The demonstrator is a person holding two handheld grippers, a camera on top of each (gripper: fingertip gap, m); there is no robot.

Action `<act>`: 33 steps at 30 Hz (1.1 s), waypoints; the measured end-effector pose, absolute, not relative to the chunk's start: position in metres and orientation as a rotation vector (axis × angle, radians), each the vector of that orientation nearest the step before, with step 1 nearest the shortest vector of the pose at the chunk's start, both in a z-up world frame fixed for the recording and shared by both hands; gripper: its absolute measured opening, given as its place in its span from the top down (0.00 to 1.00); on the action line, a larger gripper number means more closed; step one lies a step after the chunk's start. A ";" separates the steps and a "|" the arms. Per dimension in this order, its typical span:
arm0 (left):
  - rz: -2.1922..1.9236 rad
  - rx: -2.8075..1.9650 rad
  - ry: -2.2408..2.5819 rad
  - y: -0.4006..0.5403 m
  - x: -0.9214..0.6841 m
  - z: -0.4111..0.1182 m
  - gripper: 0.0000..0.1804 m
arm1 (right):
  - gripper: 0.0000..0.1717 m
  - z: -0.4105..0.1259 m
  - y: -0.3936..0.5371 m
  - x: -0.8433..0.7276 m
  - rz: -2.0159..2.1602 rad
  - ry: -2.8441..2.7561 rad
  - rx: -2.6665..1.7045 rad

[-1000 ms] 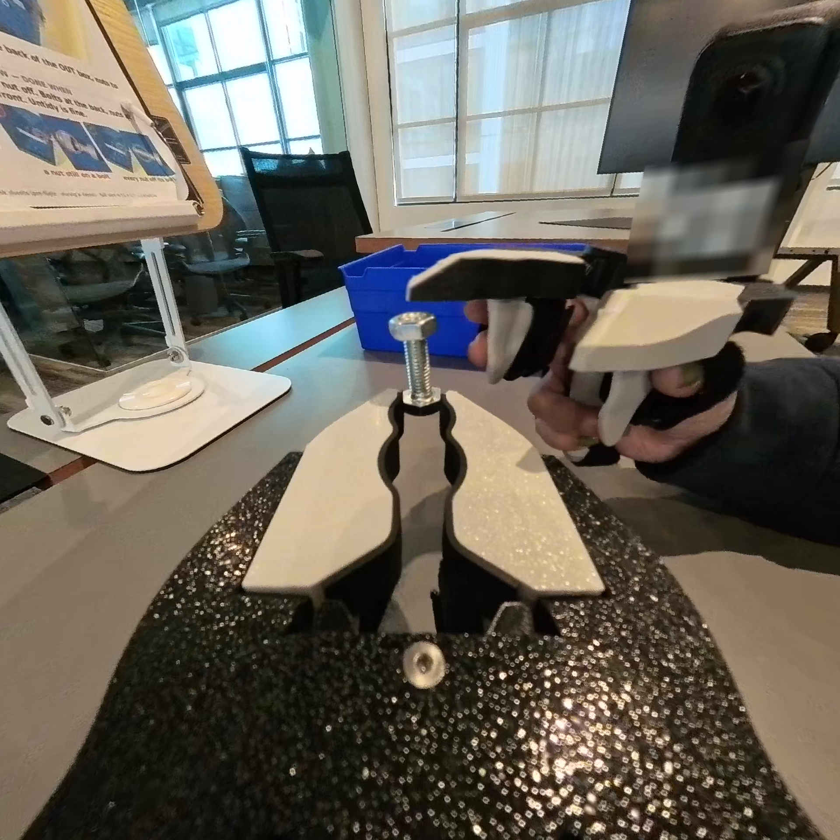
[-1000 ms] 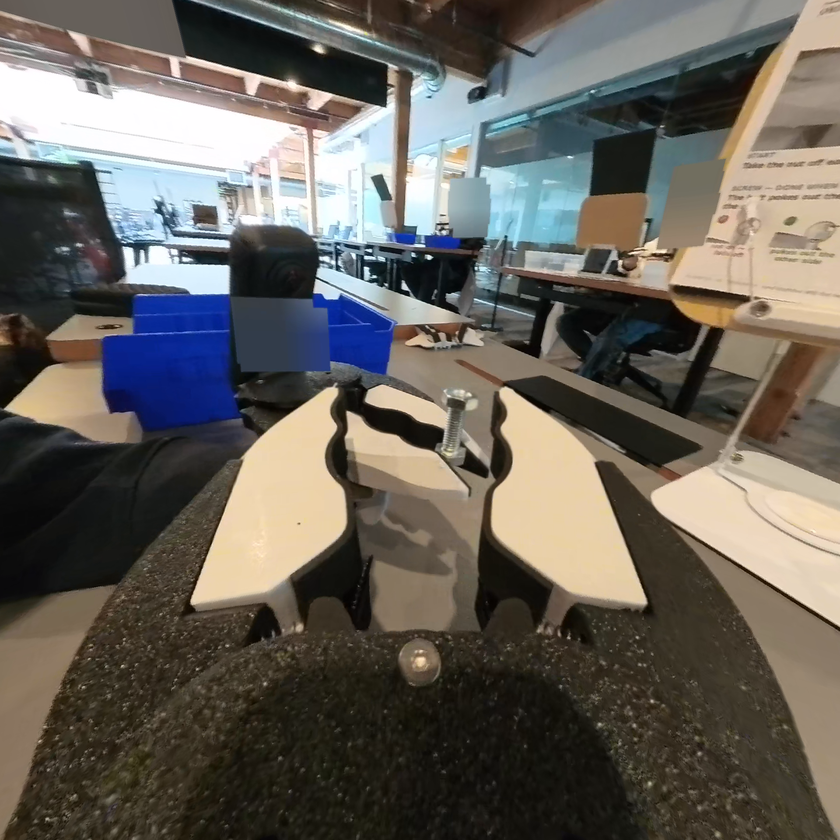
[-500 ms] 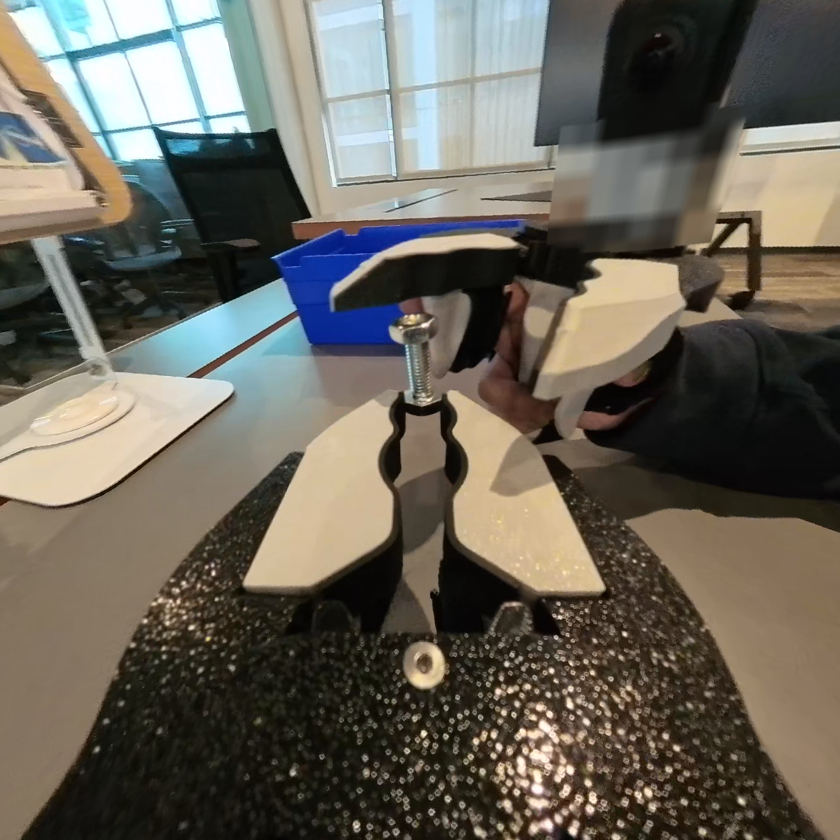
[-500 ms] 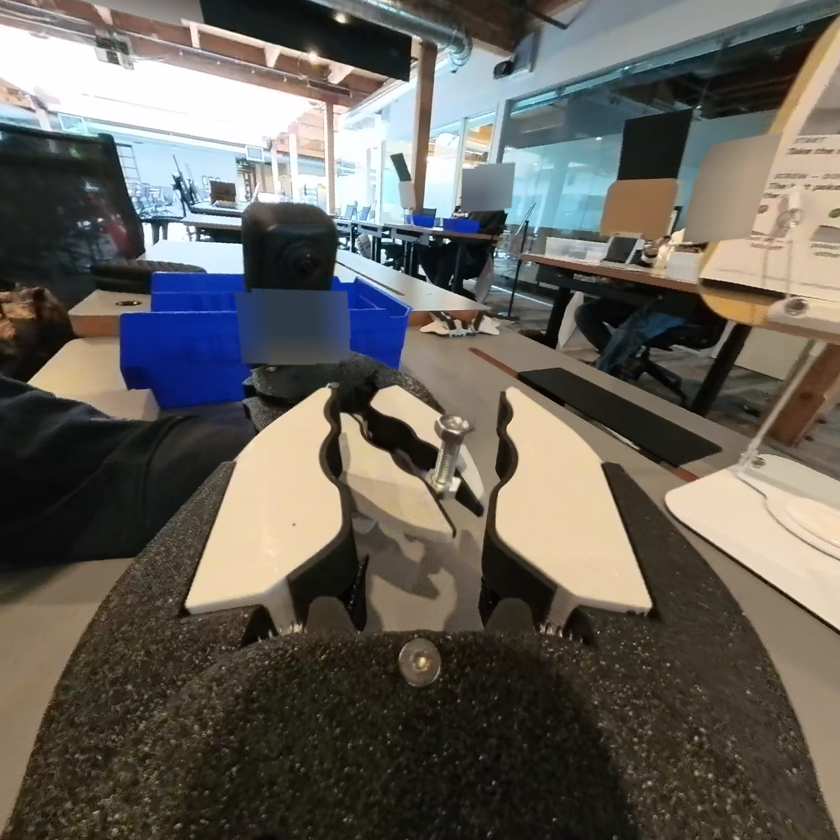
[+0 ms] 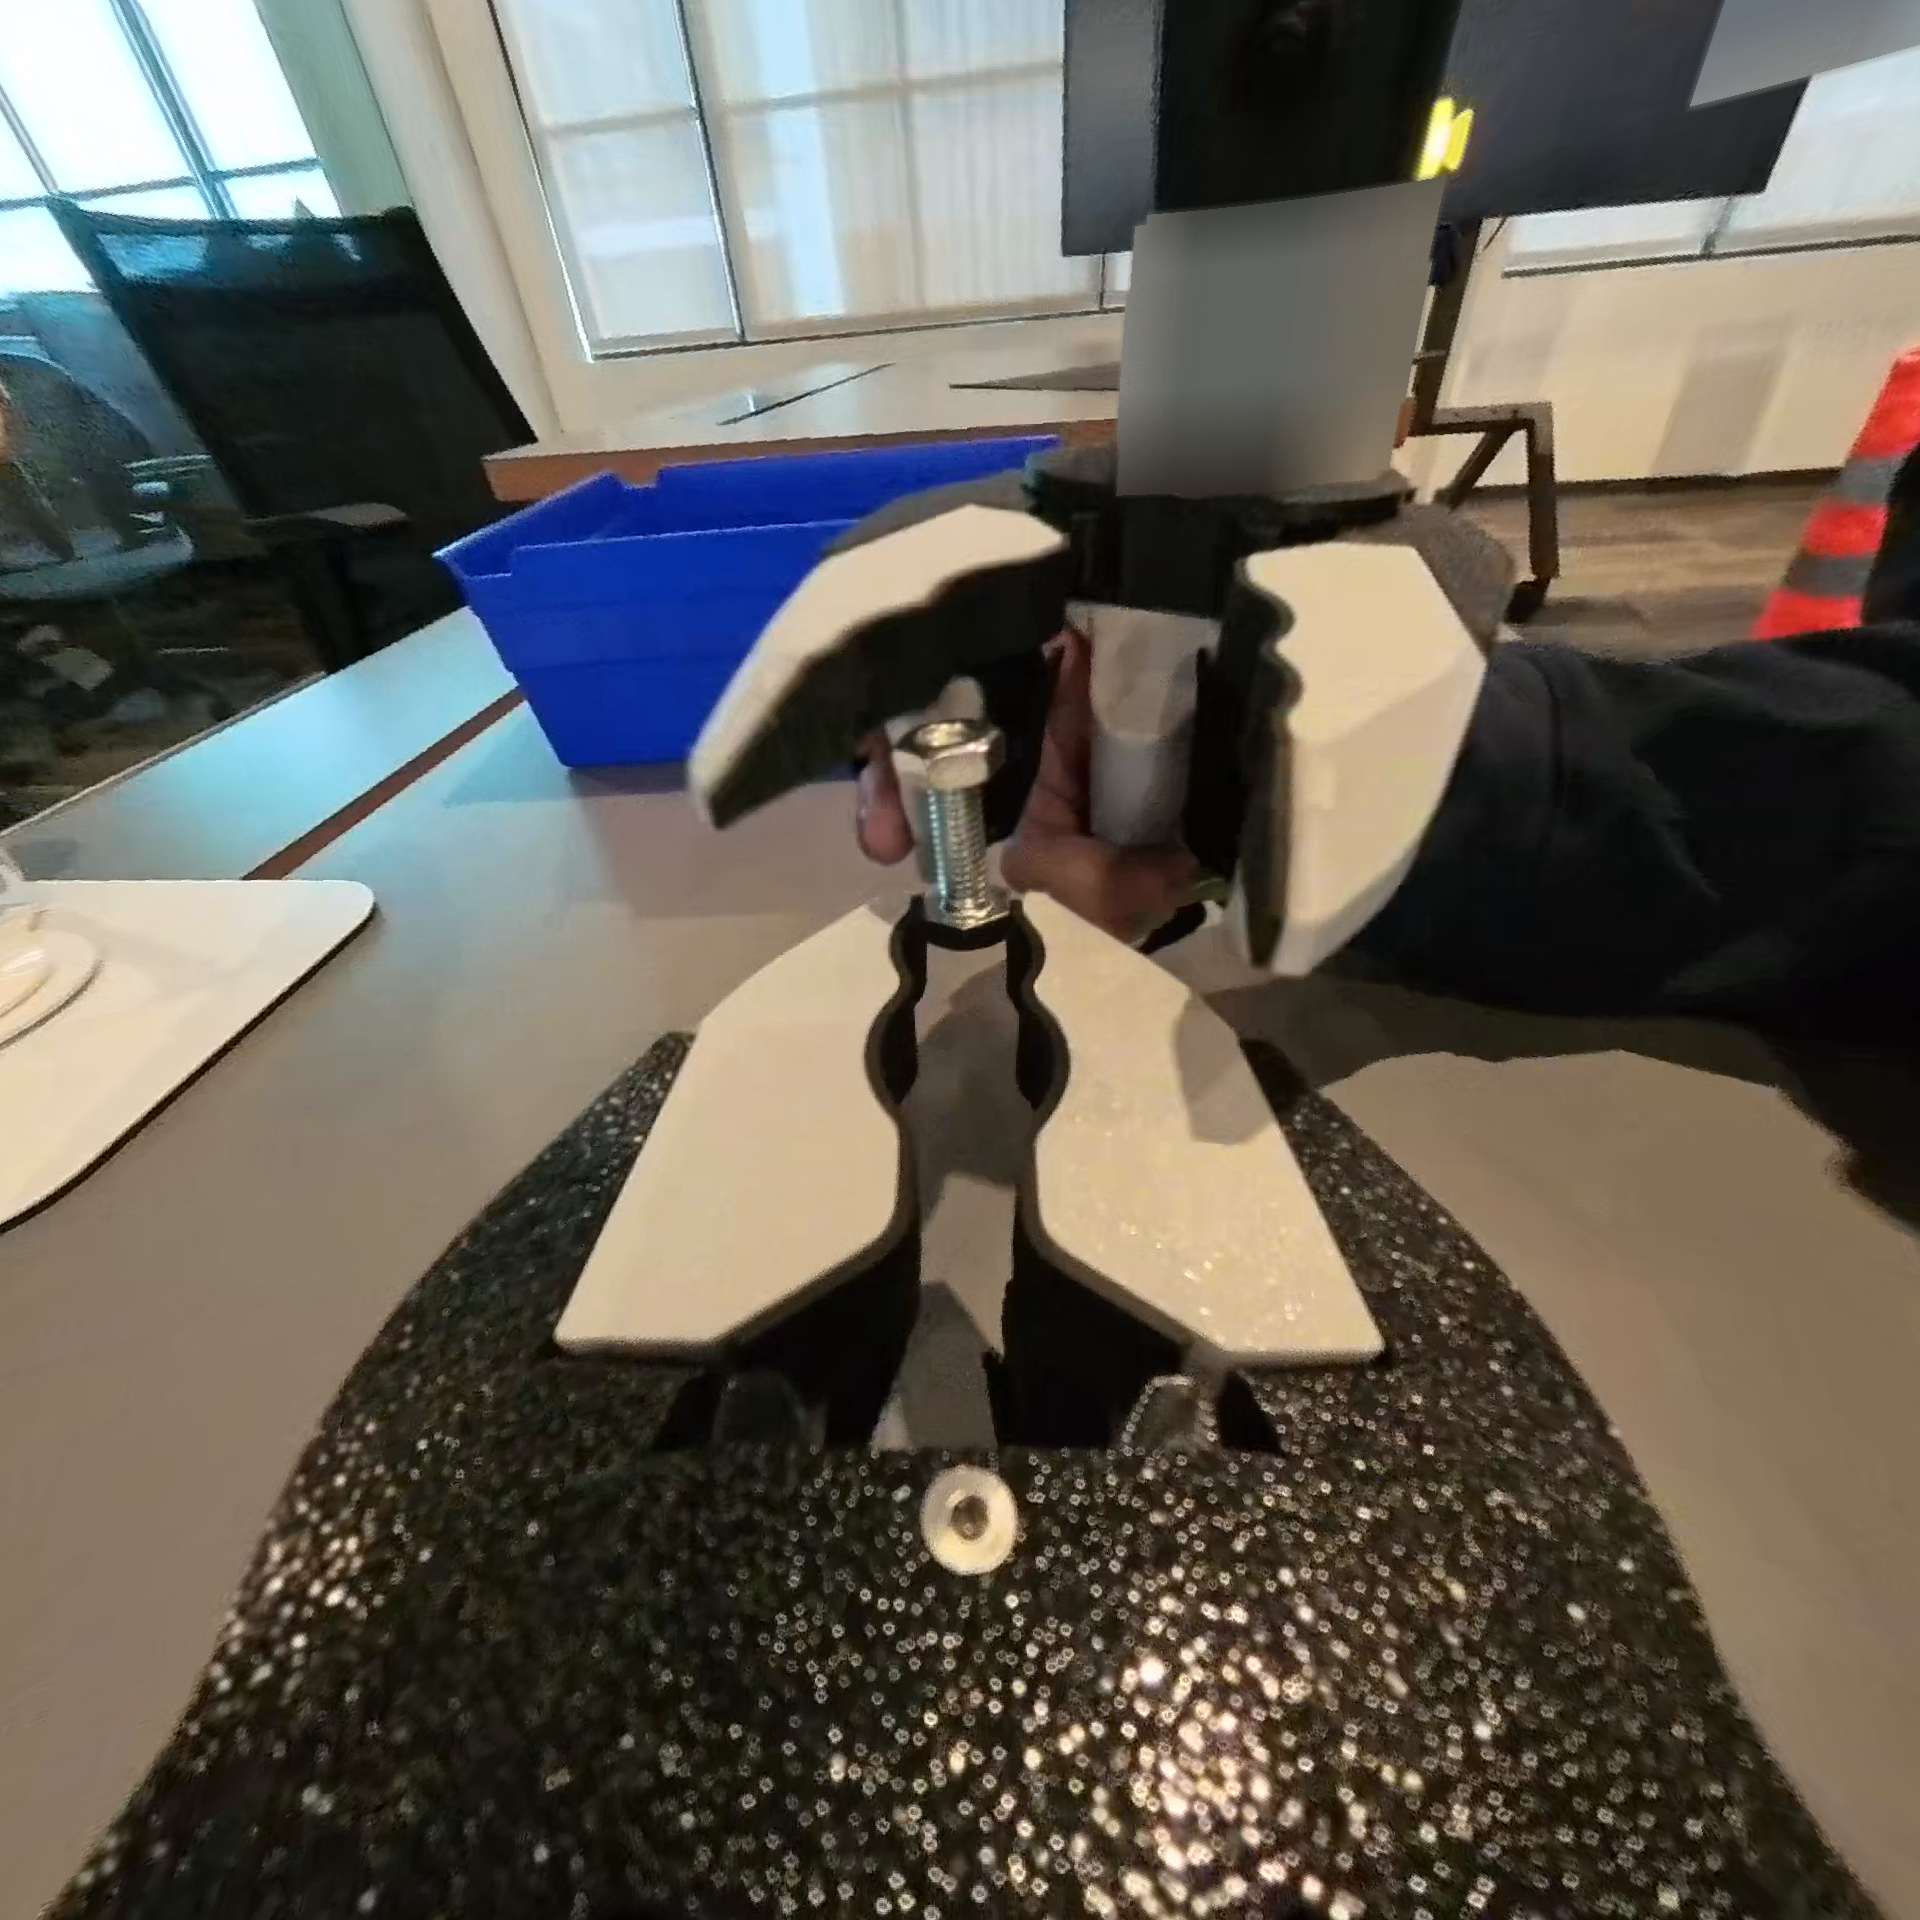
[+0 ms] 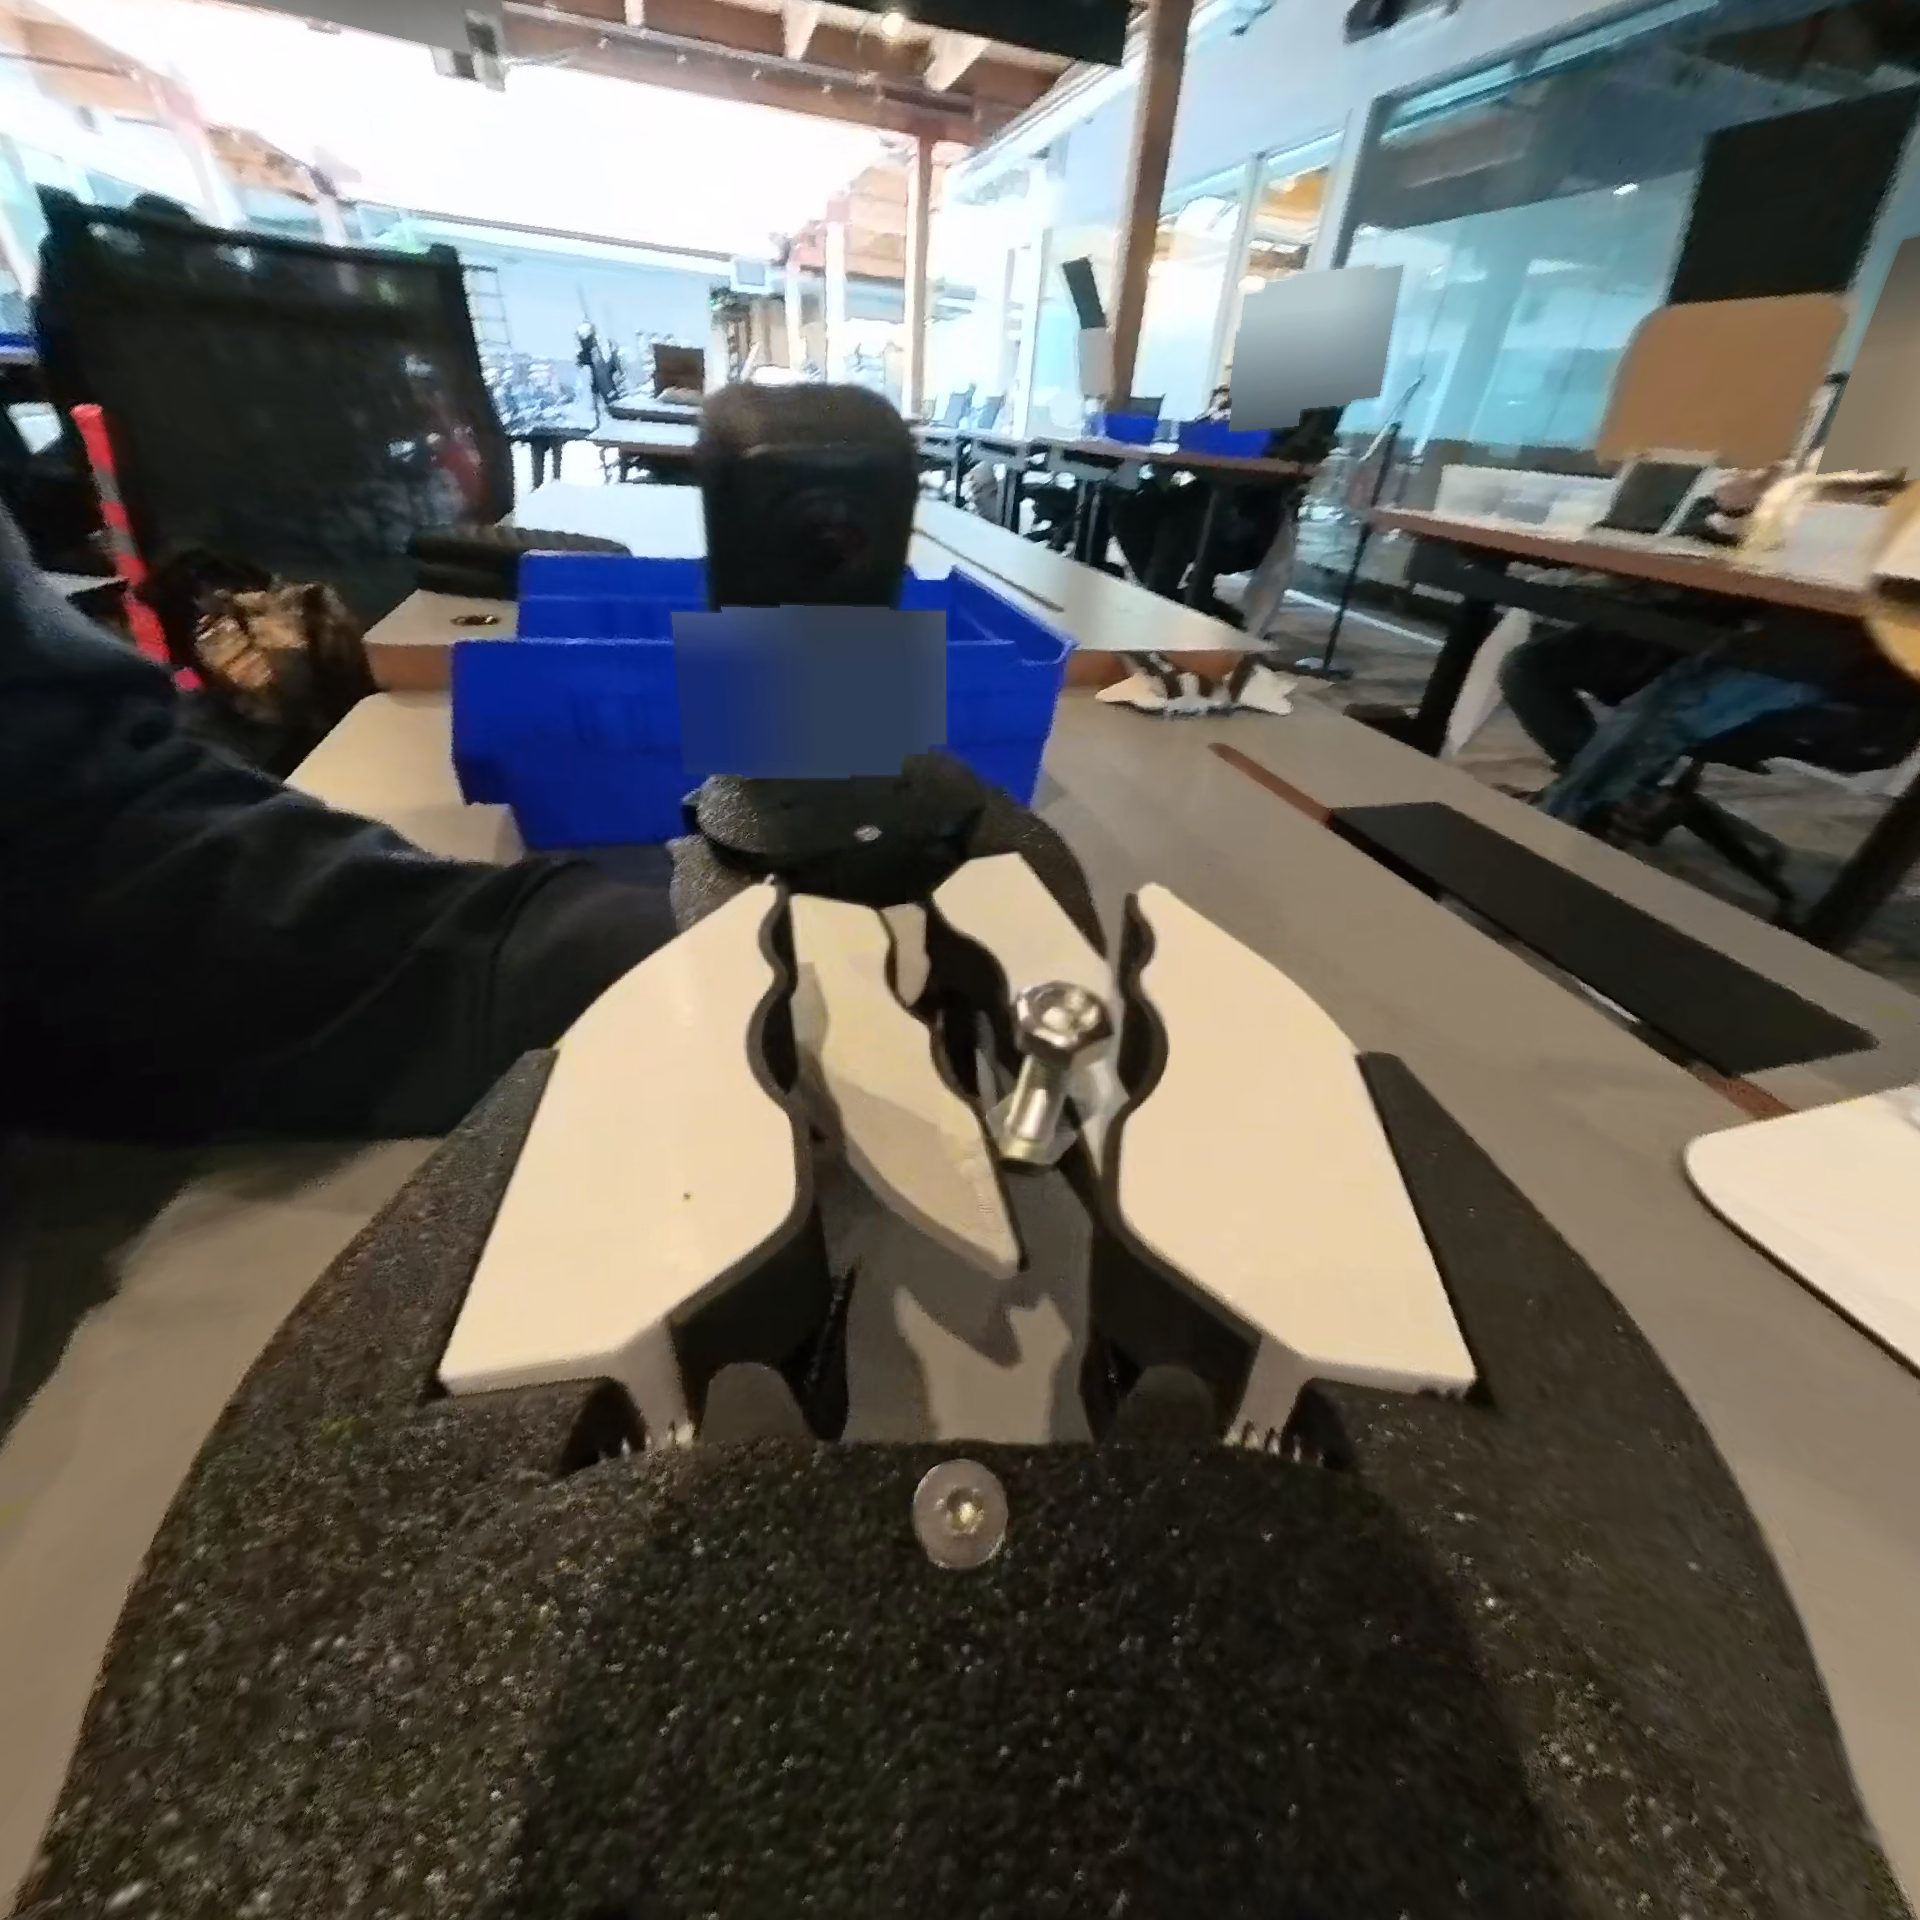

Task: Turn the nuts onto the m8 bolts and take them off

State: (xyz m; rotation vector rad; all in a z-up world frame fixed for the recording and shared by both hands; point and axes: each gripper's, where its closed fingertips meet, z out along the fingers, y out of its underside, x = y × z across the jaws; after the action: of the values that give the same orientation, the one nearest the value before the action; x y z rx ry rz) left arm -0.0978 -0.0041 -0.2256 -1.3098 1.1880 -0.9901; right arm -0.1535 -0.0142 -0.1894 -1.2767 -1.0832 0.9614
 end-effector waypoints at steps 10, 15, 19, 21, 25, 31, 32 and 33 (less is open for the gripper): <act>-1.087 -1.294 1.150 -0.004 -0.104 -0.219 0.92 | 0.67 -0.181 -0.006 -0.139 0.947 -1.010 -1.257; -1.126 -1.256 1.260 -0.018 -0.099 -0.223 0.92 | 0.73 -0.190 -0.020 -0.152 0.989 -1.122 -1.258; -1.186 -1.254 1.101 -0.004 -0.110 -0.210 0.92 | 0.81 -0.182 -0.017 -0.131 1.020 -1.087 -1.257; -1.232 -1.250 1.061 -0.002 -0.115 -0.206 0.92 | 0.81 -0.177 -0.014 -0.123 1.015 -1.050 -1.234; -1.192 -1.255 1.210 -0.015 -0.104 -0.218 0.92 | 0.68 -0.181 -0.012 -0.134 0.979 -1.055 -1.252; -1.185 -1.267 1.206 -0.013 -0.103 -0.218 0.92 | 0.68 -0.192 -0.023 -0.149 1.026 -1.145 -1.268; -1.172 -1.270 1.157 -0.008 -0.106 -0.215 0.92 | 0.69 -0.190 -0.021 -0.143 1.026 -1.128 -1.269; -1.168 -1.274 1.101 -0.002 -0.110 -0.212 0.92 | 0.71 -0.188 -0.019 -0.136 1.029 -1.116 -1.271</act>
State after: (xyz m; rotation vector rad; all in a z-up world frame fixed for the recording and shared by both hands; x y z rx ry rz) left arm -0.1101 -0.0021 -0.2119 -1.2737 1.1005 -1.1679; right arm -0.1356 -0.0192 -0.1875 -1.2710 -1.1160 1.0288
